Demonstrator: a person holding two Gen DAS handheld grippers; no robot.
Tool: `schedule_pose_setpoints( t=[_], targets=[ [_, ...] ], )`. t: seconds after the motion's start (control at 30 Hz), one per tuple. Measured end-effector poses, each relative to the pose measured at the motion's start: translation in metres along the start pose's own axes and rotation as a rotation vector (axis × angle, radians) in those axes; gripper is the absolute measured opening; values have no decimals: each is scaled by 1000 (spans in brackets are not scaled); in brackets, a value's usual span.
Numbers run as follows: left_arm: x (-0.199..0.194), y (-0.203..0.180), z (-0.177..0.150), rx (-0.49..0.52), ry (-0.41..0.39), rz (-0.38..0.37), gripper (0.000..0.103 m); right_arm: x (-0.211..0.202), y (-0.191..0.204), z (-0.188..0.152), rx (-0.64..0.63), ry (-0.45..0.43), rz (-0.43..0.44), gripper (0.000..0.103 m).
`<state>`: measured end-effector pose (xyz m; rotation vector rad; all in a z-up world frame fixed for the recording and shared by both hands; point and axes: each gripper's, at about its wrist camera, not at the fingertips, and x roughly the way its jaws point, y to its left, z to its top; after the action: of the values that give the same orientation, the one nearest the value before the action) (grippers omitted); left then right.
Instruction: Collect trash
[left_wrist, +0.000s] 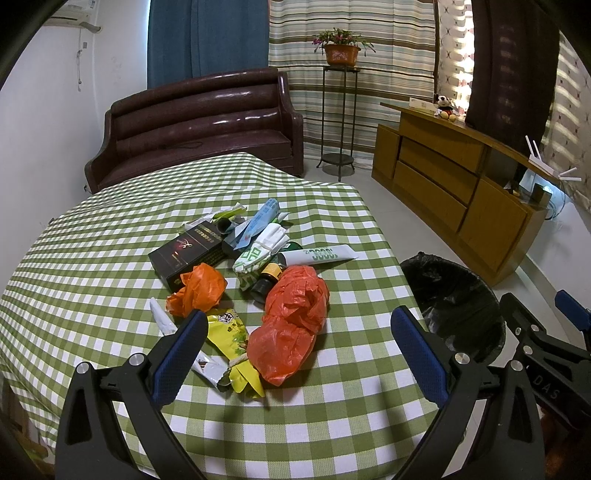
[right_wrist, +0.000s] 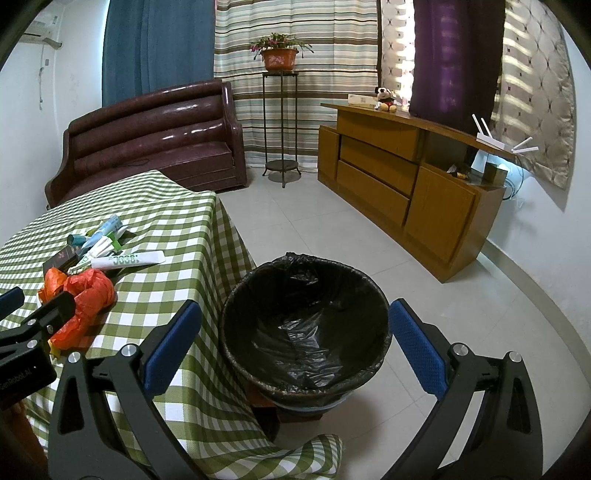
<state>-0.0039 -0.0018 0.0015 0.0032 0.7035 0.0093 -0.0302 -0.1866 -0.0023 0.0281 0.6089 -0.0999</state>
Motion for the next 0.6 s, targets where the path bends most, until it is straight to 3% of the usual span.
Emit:
schedule_pose_setpoints(
  t=[0.23,0.6],
  targets=[
    [2,8,-3,-1,6,30,96,1,2,2,-3,10,2,99],
    [8,61,-13,-37,57,90,96,-1,37,3,-51,14,38,99]
  ],
)
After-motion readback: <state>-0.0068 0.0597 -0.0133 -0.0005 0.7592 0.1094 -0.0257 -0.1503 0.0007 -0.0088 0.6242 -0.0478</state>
